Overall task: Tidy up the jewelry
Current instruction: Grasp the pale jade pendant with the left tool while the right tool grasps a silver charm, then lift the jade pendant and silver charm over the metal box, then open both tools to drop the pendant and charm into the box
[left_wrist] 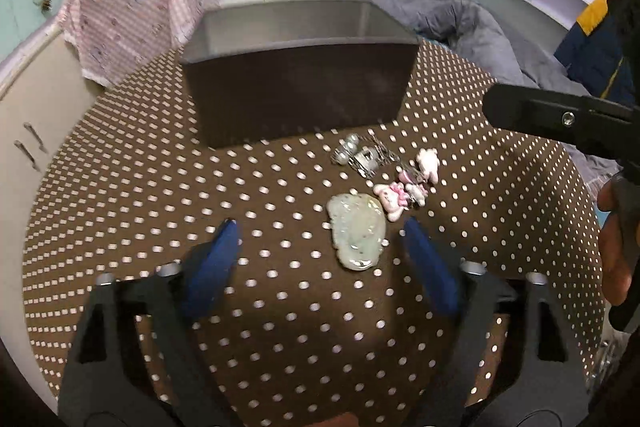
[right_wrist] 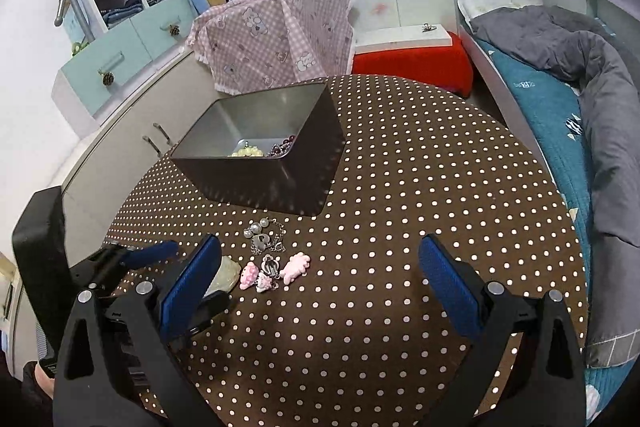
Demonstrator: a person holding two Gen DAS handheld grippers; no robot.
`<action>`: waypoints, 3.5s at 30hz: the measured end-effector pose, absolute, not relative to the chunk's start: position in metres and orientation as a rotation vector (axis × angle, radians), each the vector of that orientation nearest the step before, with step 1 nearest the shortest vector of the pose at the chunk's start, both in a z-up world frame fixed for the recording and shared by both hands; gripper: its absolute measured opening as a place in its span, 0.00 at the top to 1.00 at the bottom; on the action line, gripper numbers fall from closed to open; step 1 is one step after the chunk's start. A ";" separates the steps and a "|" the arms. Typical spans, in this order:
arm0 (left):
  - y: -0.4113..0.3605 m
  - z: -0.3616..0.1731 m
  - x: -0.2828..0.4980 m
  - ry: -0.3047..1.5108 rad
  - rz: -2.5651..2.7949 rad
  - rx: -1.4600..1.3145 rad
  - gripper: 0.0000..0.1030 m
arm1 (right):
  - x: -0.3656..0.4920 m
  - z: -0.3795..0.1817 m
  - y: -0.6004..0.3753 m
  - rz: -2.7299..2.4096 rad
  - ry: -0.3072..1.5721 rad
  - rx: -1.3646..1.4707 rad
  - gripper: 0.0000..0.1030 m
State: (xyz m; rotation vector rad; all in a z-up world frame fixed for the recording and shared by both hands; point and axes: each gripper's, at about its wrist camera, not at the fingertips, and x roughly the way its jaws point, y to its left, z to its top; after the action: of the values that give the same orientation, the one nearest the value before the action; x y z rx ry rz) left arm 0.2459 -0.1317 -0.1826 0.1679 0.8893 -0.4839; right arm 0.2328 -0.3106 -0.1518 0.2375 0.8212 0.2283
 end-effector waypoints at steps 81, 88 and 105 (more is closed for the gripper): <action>-0.071 -0.062 0.265 0.624 -0.491 0.073 0.60 | 0.249 -0.010 -0.283 0.499 0.509 0.079 0.89; -0.092 -0.041 0.305 0.610 -0.518 0.048 0.60 | 0.281 -0.004 -0.286 0.513 0.522 0.115 0.89; -0.078 -0.050 0.327 0.599 -0.333 0.005 0.13 | 0.321 -0.041 -0.297 0.392 0.627 0.263 0.09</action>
State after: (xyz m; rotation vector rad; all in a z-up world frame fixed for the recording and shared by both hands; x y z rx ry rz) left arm 0.3273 -0.0777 -0.0500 0.0051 0.5989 -0.3333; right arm 0.3208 -0.2970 -0.0406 0.2627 0.6274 0.3918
